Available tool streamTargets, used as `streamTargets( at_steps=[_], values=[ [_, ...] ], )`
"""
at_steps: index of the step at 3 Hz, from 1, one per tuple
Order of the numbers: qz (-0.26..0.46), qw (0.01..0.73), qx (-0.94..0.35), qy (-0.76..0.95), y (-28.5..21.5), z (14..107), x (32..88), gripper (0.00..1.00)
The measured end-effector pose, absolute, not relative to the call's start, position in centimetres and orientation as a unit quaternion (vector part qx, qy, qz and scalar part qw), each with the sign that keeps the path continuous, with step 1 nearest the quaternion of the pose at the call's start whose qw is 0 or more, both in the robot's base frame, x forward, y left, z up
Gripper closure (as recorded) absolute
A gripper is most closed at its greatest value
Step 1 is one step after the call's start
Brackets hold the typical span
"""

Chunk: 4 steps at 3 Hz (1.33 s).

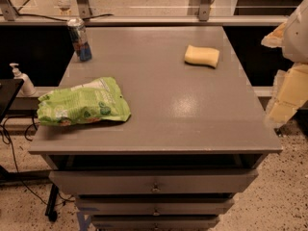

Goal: Move sponge near green rice chip bag

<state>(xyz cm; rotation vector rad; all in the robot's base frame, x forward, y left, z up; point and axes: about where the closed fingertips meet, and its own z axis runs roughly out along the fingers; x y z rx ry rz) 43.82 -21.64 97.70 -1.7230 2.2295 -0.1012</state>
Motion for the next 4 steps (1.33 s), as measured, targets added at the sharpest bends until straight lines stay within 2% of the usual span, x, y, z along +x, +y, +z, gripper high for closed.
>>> streamTargets(
  at_steps=[1, 2, 3, 4],
  values=[
    [-0.035, 0.16, -0.603, 0.781, -21.6, 97.7, 43.8, 0.0],
    [-0.034, 0.203, -0.608, 0.766, -21.0, 97.4, 48.0, 0.0],
    [-0.024, 0.272, -0.615, 0.74, -19.4, 95.7, 56.3, 0.0],
    [-0.013, 0.311, -0.613, 0.726, -18.5, 94.2, 63.0, 0.0]
  ],
)
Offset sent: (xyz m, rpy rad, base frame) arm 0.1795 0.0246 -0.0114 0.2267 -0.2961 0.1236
